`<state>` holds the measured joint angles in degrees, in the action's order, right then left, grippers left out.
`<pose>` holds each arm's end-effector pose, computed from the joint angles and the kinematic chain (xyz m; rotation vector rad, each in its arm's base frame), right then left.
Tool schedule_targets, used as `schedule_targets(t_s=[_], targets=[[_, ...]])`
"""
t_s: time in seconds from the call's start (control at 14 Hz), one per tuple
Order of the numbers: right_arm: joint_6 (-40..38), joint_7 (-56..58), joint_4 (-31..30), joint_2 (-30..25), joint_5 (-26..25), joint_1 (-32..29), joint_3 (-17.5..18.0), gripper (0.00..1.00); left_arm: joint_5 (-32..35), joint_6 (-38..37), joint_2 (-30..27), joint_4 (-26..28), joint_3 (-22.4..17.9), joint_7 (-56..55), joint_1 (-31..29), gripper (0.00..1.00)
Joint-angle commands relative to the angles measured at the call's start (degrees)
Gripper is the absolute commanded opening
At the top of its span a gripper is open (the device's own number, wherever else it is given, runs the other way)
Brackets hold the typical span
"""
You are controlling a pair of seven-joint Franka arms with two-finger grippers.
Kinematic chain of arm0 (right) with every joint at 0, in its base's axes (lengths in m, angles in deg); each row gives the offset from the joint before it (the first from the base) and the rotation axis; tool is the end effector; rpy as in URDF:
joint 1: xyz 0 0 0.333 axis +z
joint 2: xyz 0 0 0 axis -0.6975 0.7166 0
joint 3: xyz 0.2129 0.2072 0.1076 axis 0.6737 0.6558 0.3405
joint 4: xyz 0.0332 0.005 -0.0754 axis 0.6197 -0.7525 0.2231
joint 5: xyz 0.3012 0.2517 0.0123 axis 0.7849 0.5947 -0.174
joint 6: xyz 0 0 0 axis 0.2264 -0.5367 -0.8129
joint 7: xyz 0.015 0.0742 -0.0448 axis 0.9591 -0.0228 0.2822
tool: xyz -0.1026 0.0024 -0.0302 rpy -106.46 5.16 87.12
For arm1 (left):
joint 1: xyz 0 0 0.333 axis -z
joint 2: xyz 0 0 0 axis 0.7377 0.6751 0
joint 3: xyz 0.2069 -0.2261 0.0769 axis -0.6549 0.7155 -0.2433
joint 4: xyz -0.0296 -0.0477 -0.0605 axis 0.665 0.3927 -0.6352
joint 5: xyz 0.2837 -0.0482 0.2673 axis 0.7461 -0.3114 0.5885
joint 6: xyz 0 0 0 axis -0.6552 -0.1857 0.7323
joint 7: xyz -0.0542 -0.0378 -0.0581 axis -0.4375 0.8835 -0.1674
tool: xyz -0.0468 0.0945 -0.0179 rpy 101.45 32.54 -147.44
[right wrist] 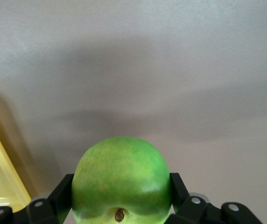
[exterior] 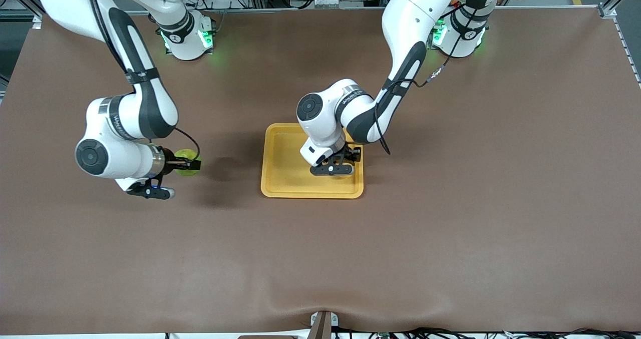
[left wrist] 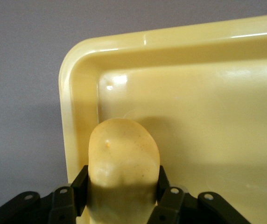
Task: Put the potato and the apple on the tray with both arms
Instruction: 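Lower the potato onto the tray and open the left gripper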
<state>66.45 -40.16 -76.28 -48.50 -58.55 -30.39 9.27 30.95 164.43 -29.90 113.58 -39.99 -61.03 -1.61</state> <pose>0.5904 0.1113 0.2956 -3.0317 0.2450 0.4472 0.4969 -0.5043 0.2015 -2.8527 0.1118 -0.1174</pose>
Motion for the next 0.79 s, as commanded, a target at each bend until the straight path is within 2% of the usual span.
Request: schedule_targets(t_s=[0.0, 0.36, 0.57, 0.71], targets=[[-1.3, -3.1, 1.5, -0.2, 0.9, 0.6, 1.1, 0.00, 1.4, -1.4, 0.6, -1.1, -0.7, -0.9, 0.7, 1.00], [-1.9, -6.9, 3.6, -0.1, 0.8, 1.2, 3.1, 0.00, 1.2, -3.8, -2.7, -1.9, -1.0, -0.9, 0.1, 1.00], [-1.8, -13.3, 5.5, 0.4, 0.8, 2.4, 5.9, 0.00, 1.0, -6.1, -7.4, -1.9, -2.1, -0.6, 0.0, 1.00], [-1.7, -17.6, 7.9, 2.4, 0.8, 5.6, 6.0, 0.00, 0.5, -6.3, -10.9, -1.9, -2.5, -0.5, -2.3, 1.00]])
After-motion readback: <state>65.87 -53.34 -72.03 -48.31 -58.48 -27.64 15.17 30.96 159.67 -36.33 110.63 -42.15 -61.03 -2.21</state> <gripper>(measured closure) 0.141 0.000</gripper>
